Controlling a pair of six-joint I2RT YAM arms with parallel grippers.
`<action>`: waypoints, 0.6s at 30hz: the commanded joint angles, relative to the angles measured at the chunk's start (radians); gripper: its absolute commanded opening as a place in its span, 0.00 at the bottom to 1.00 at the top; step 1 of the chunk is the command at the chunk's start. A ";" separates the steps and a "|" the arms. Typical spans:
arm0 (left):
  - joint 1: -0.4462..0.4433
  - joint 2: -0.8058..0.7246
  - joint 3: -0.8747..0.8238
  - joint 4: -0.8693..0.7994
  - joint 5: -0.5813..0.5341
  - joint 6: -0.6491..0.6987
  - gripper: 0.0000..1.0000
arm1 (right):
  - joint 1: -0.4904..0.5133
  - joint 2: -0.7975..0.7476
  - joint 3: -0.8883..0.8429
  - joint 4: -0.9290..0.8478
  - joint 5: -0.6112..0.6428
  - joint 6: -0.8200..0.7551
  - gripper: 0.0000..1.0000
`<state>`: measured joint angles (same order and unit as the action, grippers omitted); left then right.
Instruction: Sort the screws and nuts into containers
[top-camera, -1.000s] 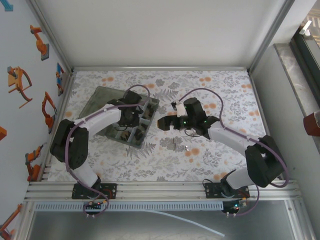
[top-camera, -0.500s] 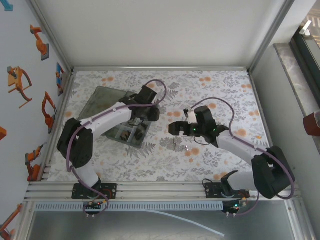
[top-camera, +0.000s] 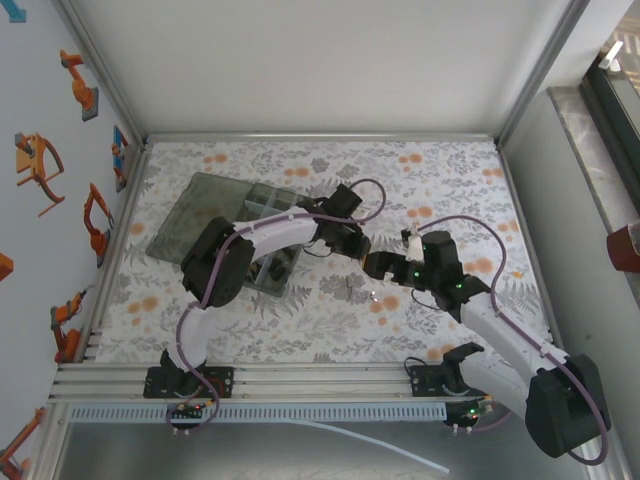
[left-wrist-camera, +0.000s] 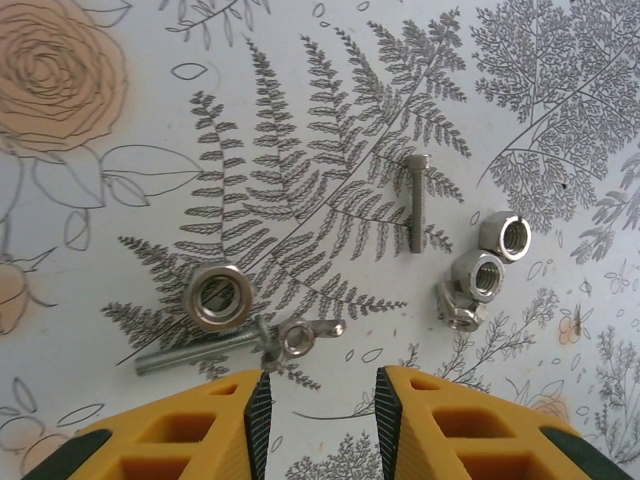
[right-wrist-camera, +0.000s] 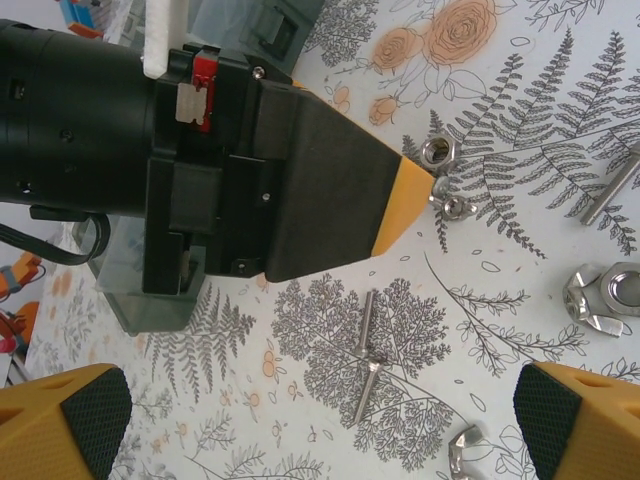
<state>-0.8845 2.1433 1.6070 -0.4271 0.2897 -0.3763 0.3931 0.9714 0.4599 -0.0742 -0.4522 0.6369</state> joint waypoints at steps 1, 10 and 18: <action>-0.005 0.022 0.042 -0.039 0.039 0.019 0.31 | -0.008 0.001 0.007 -0.018 0.005 0.011 1.00; -0.014 0.033 0.035 -0.067 0.001 0.002 0.28 | -0.008 0.029 0.019 0.005 -0.006 0.010 1.00; -0.016 0.050 0.034 -0.085 -0.015 -0.006 0.27 | -0.007 0.035 0.016 0.013 -0.009 0.009 1.00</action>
<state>-0.8944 2.1696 1.6253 -0.4793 0.2855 -0.3786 0.3931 1.0042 0.4603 -0.0734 -0.4545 0.6369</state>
